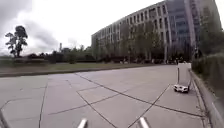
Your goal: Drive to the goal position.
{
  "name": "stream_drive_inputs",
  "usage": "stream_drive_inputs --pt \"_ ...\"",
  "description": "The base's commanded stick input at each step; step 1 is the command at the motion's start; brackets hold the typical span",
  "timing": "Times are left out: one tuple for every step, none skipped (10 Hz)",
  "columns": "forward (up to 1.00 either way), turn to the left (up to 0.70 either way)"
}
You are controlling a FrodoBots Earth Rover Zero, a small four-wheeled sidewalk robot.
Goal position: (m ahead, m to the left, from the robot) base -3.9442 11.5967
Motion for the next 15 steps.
stream_drive_inputs --pt "0.0 0.5" --pt "0.0 0.5" --pt "0.0 0.5" --pt "0.0 0.5" --pt "0.0 0.5" --pt "0.0 0.5" --pt "0.0 0.5" --pt "0.0 0.5" --pt "0.0 0.5" --pt "0.0 0.5" --pt "0.0 0.5" --pt "0.0 0.5" --pt "0.0 0.5" --pt "0.0 0.5" --pt "0.0 0.5"
